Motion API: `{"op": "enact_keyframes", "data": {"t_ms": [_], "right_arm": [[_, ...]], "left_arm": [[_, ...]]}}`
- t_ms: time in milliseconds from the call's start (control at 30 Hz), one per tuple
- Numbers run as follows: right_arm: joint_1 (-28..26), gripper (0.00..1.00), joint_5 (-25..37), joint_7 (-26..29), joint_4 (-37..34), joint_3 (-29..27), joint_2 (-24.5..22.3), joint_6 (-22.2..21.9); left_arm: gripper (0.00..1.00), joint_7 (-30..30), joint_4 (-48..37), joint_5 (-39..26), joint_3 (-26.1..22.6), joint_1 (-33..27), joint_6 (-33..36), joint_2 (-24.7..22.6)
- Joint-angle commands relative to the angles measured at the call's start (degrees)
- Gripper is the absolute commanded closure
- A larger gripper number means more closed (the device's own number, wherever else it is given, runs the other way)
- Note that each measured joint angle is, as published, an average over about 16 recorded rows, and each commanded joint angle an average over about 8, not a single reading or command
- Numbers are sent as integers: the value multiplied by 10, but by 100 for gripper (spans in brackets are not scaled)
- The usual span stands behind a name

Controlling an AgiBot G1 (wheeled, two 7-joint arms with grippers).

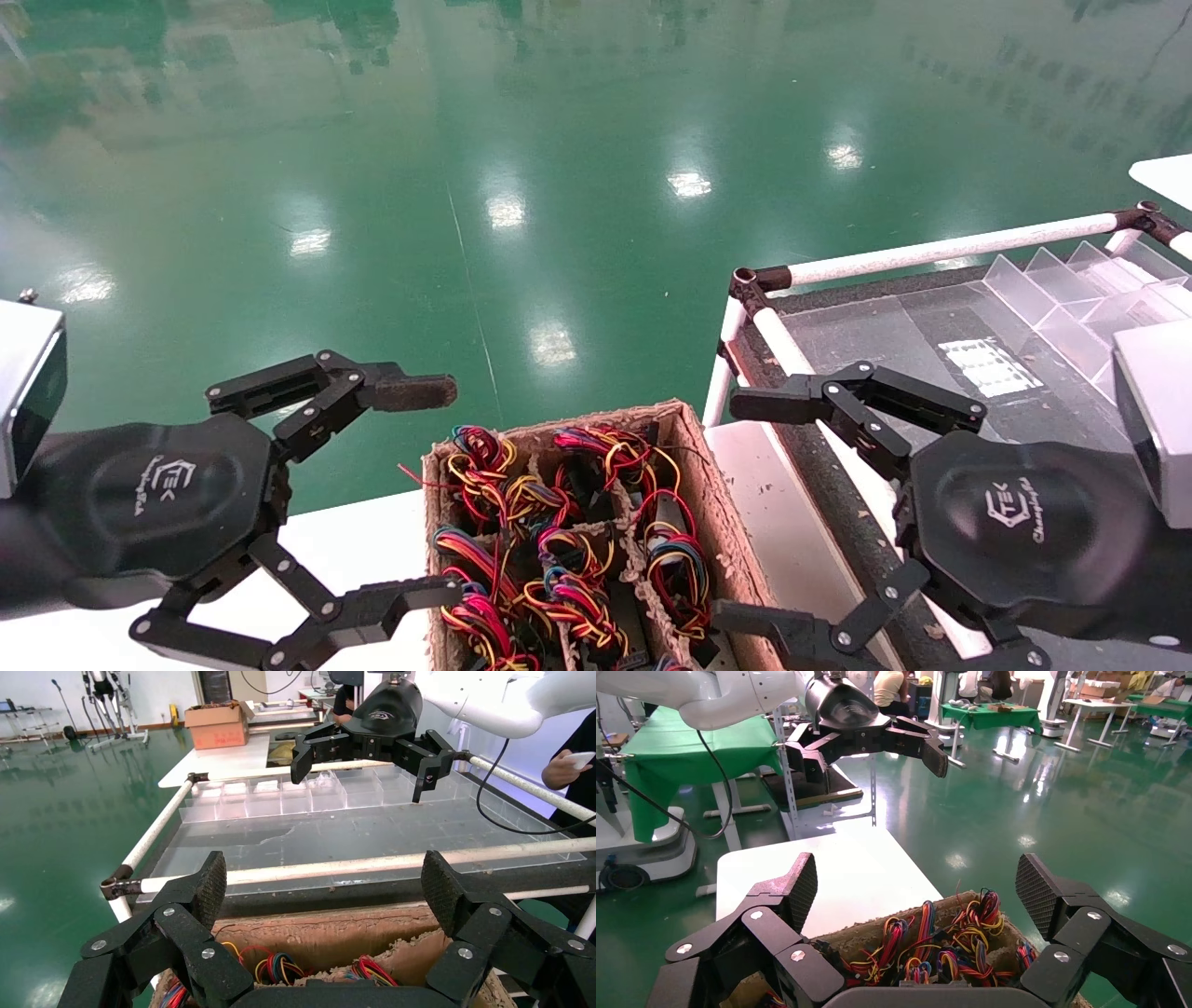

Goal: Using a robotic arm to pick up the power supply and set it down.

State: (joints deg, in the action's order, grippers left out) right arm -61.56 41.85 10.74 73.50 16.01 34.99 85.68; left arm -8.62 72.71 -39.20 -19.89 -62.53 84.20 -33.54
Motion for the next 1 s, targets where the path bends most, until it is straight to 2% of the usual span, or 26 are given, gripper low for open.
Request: {"op": "enact_keyframes", "data": {"t_ms": [33, 167, 433, 467, 1000], "right_arm": [[0, 0, 0, 0, 0, 0, 0, 0], [0, 0, 0, 0, 0, 0, 0, 0], [0, 0, 0, 0, 0, 0, 0, 0], [0, 0, 0, 0, 0, 0, 0, 0], [0, 0, 0, 0, 0, 0, 0, 0]], "left_arm": [[0, 0, 0, 0, 0, 0, 0, 0], [1, 0, 0, 0, 0, 0, 0, 0], [98, 0, 0, 0, 0, 0, 0, 0], [100, 0, 0, 0, 0, 0, 0, 0], [100, 0, 0, 0, 0, 0, 0, 0]]}}
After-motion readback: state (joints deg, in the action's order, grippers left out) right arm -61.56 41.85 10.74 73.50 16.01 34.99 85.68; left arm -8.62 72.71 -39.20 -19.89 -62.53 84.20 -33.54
